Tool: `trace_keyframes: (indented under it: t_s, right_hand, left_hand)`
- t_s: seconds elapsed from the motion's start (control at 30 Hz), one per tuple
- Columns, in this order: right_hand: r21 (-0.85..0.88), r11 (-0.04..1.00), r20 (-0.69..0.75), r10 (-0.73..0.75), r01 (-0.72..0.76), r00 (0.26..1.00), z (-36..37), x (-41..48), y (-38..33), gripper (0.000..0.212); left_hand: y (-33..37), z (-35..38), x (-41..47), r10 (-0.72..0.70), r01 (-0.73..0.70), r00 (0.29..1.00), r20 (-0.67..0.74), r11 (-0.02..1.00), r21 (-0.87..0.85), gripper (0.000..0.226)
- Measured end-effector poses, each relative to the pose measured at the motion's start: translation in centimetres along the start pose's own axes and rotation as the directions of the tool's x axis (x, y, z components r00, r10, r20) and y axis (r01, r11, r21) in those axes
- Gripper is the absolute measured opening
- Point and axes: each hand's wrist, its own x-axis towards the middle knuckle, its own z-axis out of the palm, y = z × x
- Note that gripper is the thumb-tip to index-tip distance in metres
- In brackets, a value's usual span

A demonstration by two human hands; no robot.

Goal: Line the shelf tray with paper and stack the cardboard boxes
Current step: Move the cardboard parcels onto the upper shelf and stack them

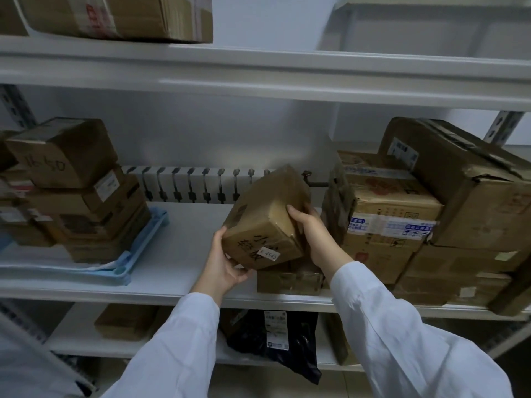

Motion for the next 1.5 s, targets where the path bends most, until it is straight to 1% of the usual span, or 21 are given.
trace_keyframes:
  t_s: [0.03,0.1,0.23,0.3,0.37,0.4,0.43,0.5,0.57,0.63,0.7,0.8,0.83,0.93,1.0,1.1,1.2,1.27,1.3,1.4,1.5]
  right_hand:
    - [-0.013,1.000,0.019,0.005,-0.004,1.000,0.1,-0.1,0.1,0.076]
    - [-0.043,0.999,0.038,-0.014,0.016,0.999,0.2,-0.2,0.3,0.080]
    - [-0.095,0.995,0.052,-0.032,0.037,0.998,-0.1,0.1,0.6,0.077]
    - [-0.136,0.989,0.073,-0.051,0.061,0.996,-0.1,0.3,0.9,0.076]
    - [-0.137,0.988,0.088,-0.057,0.069,0.994,0.0,0.5,0.9,0.074]
    - [-0.125,0.990,0.086,-0.055,0.065,0.995,0.1,0.5,0.8,0.077]
    - [-0.095,0.994,0.072,-0.046,0.052,0.996,0.3,0.5,0.6,0.085]
    - [0.033,0.999,0.035,-0.029,0.028,0.999,0.2,0.6,0.0,0.106]
    - [0.126,0.991,0.012,-0.042,0.040,0.999,0.0,0.6,-0.9,0.106]
    - [0.159,0.986,0.039,-0.061,0.054,0.997,-0.2,0.3,-2.0,0.104]
    - [0.158,0.986,0.047,-0.063,0.055,0.997,-0.1,0.0,-2.8,0.110]
    - [0.154,0.988,-0.002,-0.025,0.025,1.000,0.5,-0.4,-3.4,0.115]
    - [0.149,0.989,-0.023,-0.005,0.008,1.000,0.7,-0.6,-3.6,0.111]
    - [0.169,0.985,-0.045,0.041,-0.033,0.998,1.7,-1.5,-4.5,0.086]
    - [0.190,0.982,-0.065,0.025,-0.013,0.998,2.3,-1.9,-5.2,0.077]
    - [0.151,0.987,-0.131,-0.030,0.050,0.991,3.9,-3.0,-6.0,0.059]
    - [0.134,0.987,-0.119,-0.069,0.085,0.990,5.3,-4.0,-6.8,0.037]
    - [0.099,0.992,-0.091,-0.071,0.081,0.993,6.1,-5.0,-7.5,0.033]
    - [0.080,0.993,-0.073,-0.079,0.085,0.994,6.8,-5.7,-7.9,0.032]
    - [0.027,0.997,0.018,-0.075,0.074,0.997,8.1,-7.4,-8.5,0.026]
    - [0.020,0.997,0.046,-0.079,0.078,0.996,9.3,-9.0,-9.1,0.026]
  left_hand:
    - [0.0,-0.3,-0.1,-0.003,0.004,1.000,0.022,0.999,-0.037,0.053]
    - [-0.1,-1.0,-0.1,-0.011,0.015,0.999,0.038,0.994,-0.106,0.052]
    - [-0.4,-2.1,0.0,-0.040,0.053,0.997,0.065,0.976,-0.211,0.062]
    - [-0.6,-2.3,0.0,-0.054,0.072,0.995,0.082,0.966,-0.247,0.062]
    - [-0.8,-2.2,-0.2,-0.054,0.078,0.994,0.092,0.957,-0.281,0.061]
    - [-0.8,-2.2,-0.3,-0.047,0.074,0.994,0.098,0.952,-0.296,0.060]
    - [-0.8,-2.3,-0.4,-0.035,0.065,0.994,0.101,0.949,-0.309,0.058]
    - [-0.6,-2.7,-0.6,0.008,0.024,0.995,0.101,0.948,-0.316,0.051]
    - [-0.2,-3.2,-1.1,0.087,-0.056,0.991,0.100,0.958,-0.281,0.042]
    - [0.2,-3.4,-1.8,0.163,-0.131,0.981,0.105,0.956,-0.261,0.035]
    - [0.7,-3.3,-2.5,0.203,-0.171,0.975,0.091,0.944,-0.282,0.030]
    - [1.7,-3.0,-3.4,0.270,-0.242,0.960,0.070,0.931,-0.272,0.025]
    - [2.1,-3.0,-3.7,0.295,-0.268,0.953,0.070,0.929,-0.255,0.024]
    - [3.5,-3.2,-5.0,0.375,-0.356,0.924,0.072,0.915,-0.190,0.022]
    - [4.7,-3.4,-6.2,0.436,-0.424,0.895,0.088,0.896,-0.129,0.023]
    - [7.1,-4.4,-8.2,0.526,-0.526,0.843,0.113,0.850,-0.032,0.028]
    - [9.8,-5.2,-10.4,0.559,-0.567,0.821,0.118,0.822,0.048,0.042]
    - [11.3,-5.5,-11.7,0.575,-0.587,0.807,0.136,0.806,0.074,0.054]
    - [12.1,-5.7,-12.7,0.587,-0.601,0.796,0.147,0.795,0.082,0.056]
    - [13.8,-5.9,-14.4,0.611,-0.630,0.773,0.172,0.771,0.095,0.046]
    - [15.2,-6.0,-16.1,0.635,-0.656,0.748,0.194,0.751,0.072,0.032]
